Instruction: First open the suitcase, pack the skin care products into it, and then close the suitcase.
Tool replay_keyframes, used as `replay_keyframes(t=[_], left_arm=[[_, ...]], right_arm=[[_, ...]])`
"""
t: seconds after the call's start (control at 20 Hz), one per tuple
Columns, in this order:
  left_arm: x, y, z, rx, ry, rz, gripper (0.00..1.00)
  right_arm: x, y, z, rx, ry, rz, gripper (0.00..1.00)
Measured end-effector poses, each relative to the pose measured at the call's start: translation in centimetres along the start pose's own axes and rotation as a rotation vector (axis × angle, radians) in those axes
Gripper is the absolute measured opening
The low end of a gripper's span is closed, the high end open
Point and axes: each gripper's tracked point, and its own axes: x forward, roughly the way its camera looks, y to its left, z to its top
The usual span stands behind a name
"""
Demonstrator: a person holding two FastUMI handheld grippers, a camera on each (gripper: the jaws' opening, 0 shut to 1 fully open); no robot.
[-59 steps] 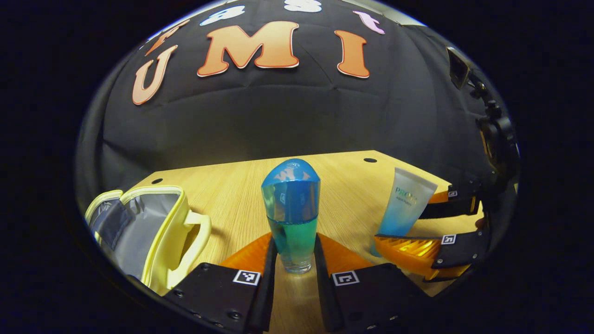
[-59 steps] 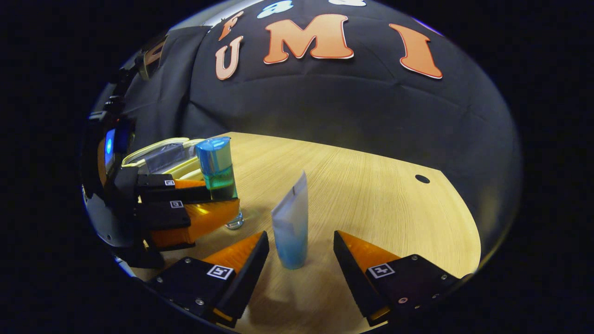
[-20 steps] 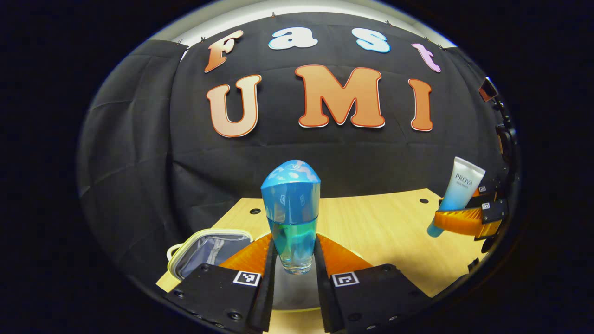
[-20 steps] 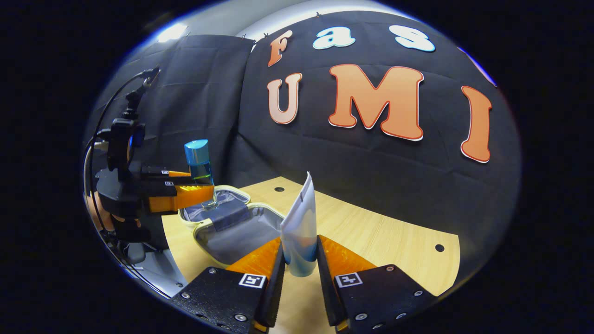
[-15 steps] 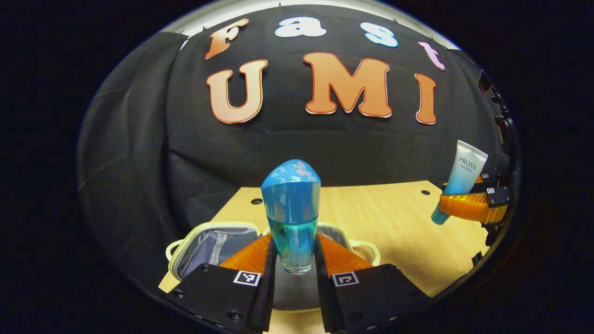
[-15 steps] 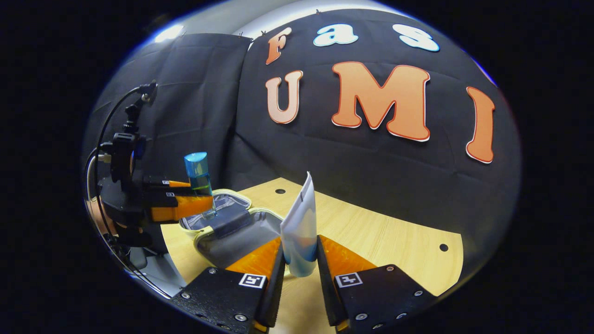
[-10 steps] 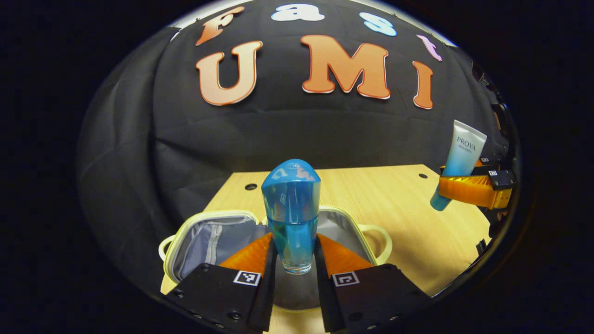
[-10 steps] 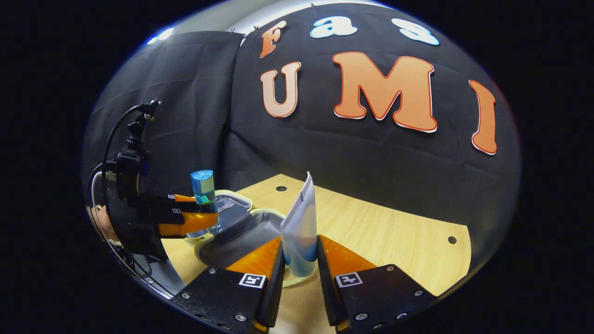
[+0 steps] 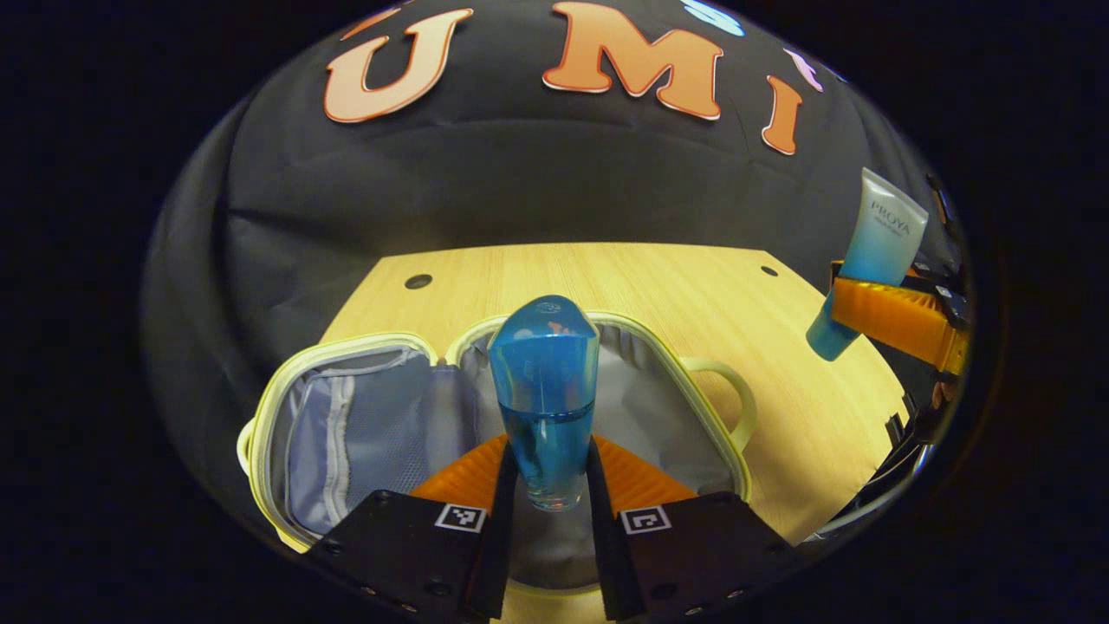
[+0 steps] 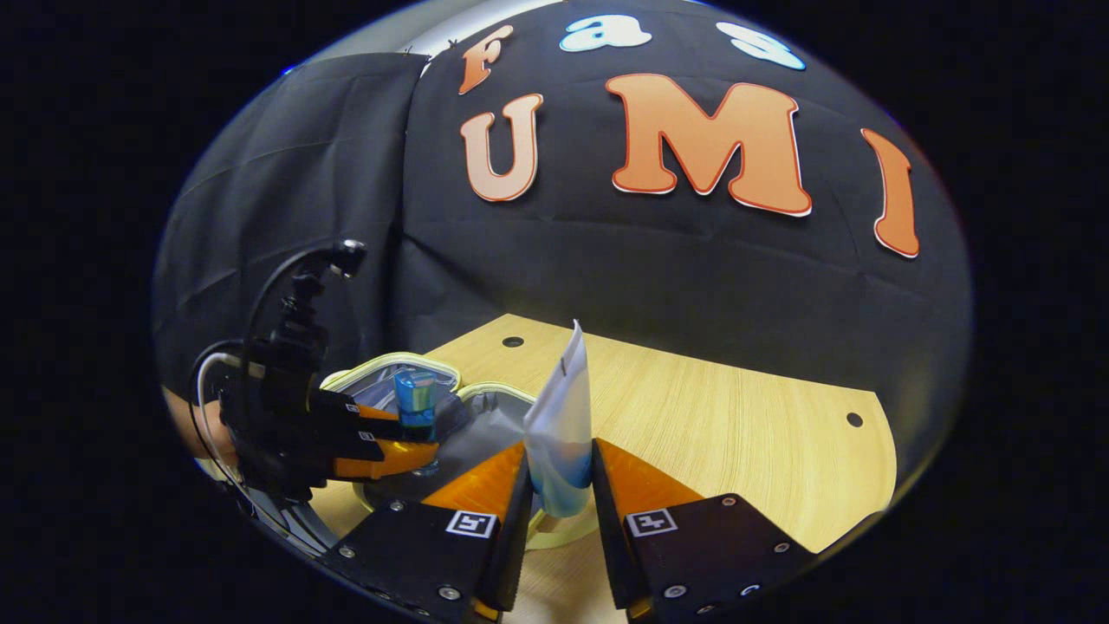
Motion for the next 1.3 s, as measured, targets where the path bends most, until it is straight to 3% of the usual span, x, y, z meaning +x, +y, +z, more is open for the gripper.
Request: replay_keyframes(t=[0.25,0.65,0.95,1.3], left_arm=[[2.0,-2.1,-1.0,0.014,0.091,-0.044,0.42],[4.8,-1.5,-2.3,0.010,0.236,0.018,0.41],[5.8,-1.1,-5.3,-0.077,0.417,0.037,0.41],[4.4,-0.2,-4.4,-0.112,0.332,0.015,0.48]], right_arm=[[0.4,-0.5,-2.1,0.043,0.036,-0.028,0.40],[1.1,-0.2,-3.6,0.069,0.078,-0.041,0.40],[2.0,0.6,-4.0,0.092,0.103,-0.009,0.40],[3.7,2.1,-5.4,0.126,0.181,0.057,0.40]])
